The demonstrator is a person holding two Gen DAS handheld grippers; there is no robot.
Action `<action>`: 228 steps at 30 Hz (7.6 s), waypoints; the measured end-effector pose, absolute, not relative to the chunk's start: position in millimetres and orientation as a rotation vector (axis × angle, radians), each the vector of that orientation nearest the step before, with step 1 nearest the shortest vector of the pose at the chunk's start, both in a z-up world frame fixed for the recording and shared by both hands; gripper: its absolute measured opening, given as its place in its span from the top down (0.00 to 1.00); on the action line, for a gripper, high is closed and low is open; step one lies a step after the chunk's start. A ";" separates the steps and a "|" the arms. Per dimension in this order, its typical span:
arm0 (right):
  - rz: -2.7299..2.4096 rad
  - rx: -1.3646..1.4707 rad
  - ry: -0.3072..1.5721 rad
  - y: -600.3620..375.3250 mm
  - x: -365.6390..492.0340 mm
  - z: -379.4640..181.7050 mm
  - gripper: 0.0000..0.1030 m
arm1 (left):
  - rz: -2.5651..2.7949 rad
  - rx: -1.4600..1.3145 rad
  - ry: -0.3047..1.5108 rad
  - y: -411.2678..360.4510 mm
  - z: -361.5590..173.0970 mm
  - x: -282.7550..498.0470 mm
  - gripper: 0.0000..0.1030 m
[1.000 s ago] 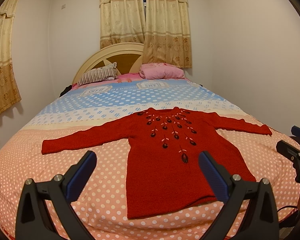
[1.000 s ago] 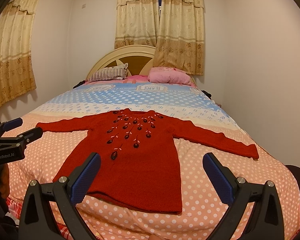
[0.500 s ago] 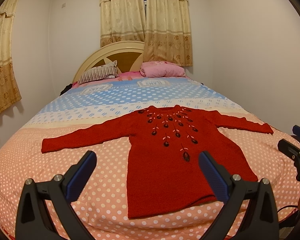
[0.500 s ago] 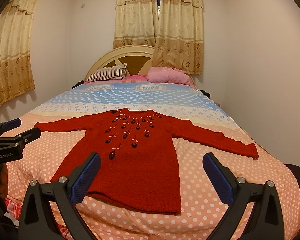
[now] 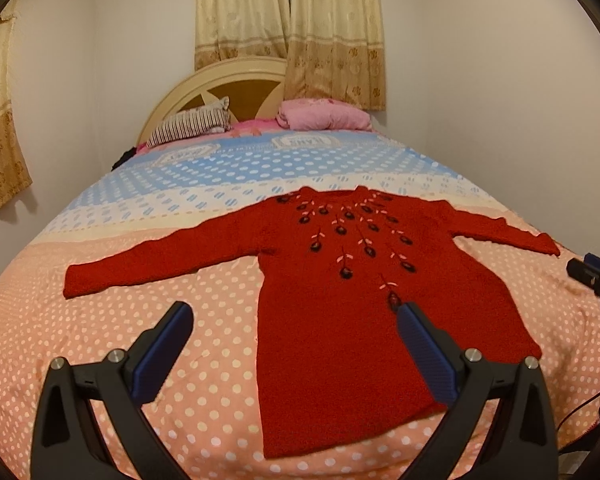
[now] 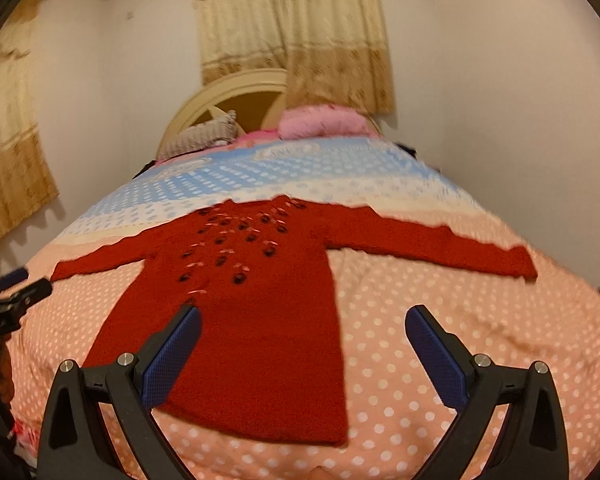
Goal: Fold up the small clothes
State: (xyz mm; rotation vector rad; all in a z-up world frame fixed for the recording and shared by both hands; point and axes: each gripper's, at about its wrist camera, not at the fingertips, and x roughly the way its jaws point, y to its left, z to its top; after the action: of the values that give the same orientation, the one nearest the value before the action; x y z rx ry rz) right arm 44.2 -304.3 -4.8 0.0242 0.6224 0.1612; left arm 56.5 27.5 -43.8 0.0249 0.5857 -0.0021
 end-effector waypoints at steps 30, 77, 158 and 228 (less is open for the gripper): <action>-0.353 0.542 0.880 -623.9 228.3 -81.7 0.28 | 0.116 0.117 0.739 46.3 -114.6 241.1 0.00; 0.173 -0.010 0.576 -271.3 313.8 146.8 0.82 | 0.068 -0.133 0.727 126.5 -134.8 235.0 0.00; 0.344 0.031 0.836 -239.6 302.1 -86.1 0.31 | 0.001 -0.034 0.788 83.9 -137.1 305.7 0.84; 0.556 -0.262 0.908 -71.2 293.3 -143.7 0.13 | 0.420 -0.854 0.550 391.3 -177.3 206.3 0.39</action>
State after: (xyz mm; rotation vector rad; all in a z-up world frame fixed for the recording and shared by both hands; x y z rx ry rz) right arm 293.3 -71.2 -143.7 -0.2618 0.9077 0.5558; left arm 206.3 391.3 -177.3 -0.8542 0.5498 0.4198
